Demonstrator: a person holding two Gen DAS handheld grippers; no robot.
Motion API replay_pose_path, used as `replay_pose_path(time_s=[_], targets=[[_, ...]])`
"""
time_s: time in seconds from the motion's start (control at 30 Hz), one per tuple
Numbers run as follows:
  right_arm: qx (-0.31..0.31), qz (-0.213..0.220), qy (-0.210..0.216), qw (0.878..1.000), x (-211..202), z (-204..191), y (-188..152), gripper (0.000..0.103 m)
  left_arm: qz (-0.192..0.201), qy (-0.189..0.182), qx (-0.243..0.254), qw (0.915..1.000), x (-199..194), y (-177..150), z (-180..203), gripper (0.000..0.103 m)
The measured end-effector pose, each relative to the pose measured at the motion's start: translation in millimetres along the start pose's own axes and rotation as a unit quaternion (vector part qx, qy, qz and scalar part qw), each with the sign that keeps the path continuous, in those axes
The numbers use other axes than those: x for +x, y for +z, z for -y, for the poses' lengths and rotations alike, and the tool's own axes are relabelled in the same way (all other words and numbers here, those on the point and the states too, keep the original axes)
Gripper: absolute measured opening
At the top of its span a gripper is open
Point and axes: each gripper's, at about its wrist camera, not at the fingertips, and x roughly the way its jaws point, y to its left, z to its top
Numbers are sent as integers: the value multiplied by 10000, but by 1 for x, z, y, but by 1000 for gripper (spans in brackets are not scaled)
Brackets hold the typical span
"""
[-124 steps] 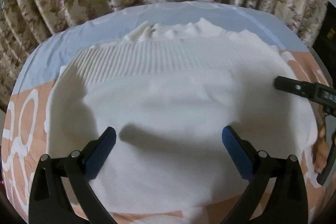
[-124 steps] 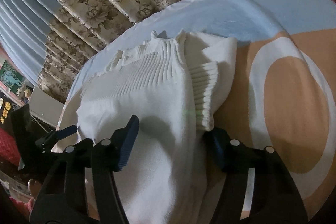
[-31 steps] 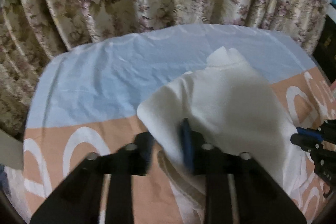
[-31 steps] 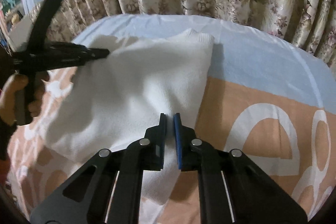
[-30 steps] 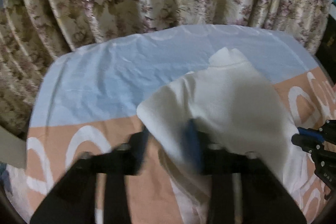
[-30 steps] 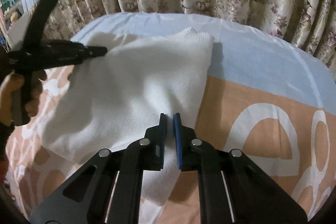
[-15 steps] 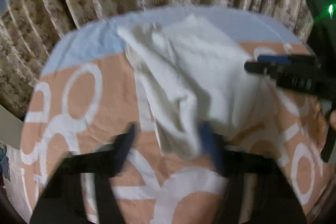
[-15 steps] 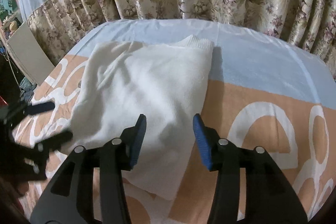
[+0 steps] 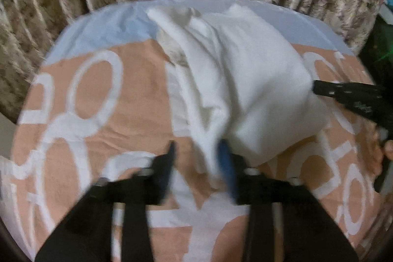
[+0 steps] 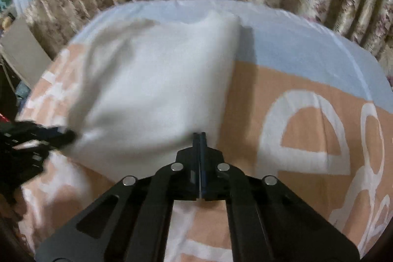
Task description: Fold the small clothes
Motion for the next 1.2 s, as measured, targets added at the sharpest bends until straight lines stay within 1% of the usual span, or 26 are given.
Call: replay_pose_path(time_s=[0.03,0.07,0.1,0.13,0.17,0.2,0.23,0.27,0.3,0.33,0.37,0.43,0.5,0.6,0.67,0.77,0.9,0.93,1.0,1.03,1.1,1.17,1.2], targets=[[97,93,210,9997,-3,4,-2,3,76,128,-22,9999,-6,0,0,69],[145,205,322,9992,-8,7,-3,4,158,161,-75,9997,-12,1,0,80],[136,292,309,9990,-12,8,-3,6,289,94,-184,9994,-22,3,-2,86],[102,382,346,9986,-17,9,-2,23,348,56,-237,9991,-27,6,-5,88],[82,428,361,9984,-19,9,0,49,425,46,-315,9986,-31,11,-6,95],[59,486,334,9982,-22,9,2,58,454,70,-347,9983,-31,15,-7,99],[30,576,293,9979,-23,8,5,67,457,120,-360,9982,-29,21,-7,99],[21,623,287,9976,-24,8,9,71,388,174,-360,9984,-22,28,-6,99],[47,649,307,9974,-23,7,13,74,334,148,-358,9987,-17,32,-5,99],[83,630,333,9974,-21,7,17,83,260,50,-362,9990,-7,37,-3,99],[140,577,392,9975,-17,8,21,89,165,-39,-373,9992,4,41,-2,99],[216,530,554,9968,-10,9,29,89,-116,12,-326,9994,29,48,2,99],[190,545,579,9967,-4,10,35,89,-208,-17,-272,9994,43,51,5,99],[284,446,653,9965,6,14,43,89,-331,-227,-318,9987,59,55,7,100],[388,345,745,9959,17,16,50,90,-354,-296,-369,9983,67,54,7,102],[396,146,694,9967,34,14,57,90,-363,-485,-465,9971,74,51,3,102],[511,-57,917,9945,49,14,60,90,-385,-364,-199,9984,70,47,11,100],[524,-108,962,9939,51,14,61,89,-361,-332,-133,9987,68,46,15,98],[472,-206,1027,9934,53,10,60,85,-336,-414,-22,9986,65,46,20,83],[404,-217,970,9942,52,8,60,84,-342,-466,40,9983,63,47,23,79],[146,-251,850,9960,47,1,60,77,-359,-474,166,9981,62,47,28,70],[-212,-328,644,9972,44,-11,62,68,-339,-481,319,9978,63,48,32,64],[-407,-354,535,9971,42,-17,62,66,-351,-486,373,9975,63,49,34,61]])
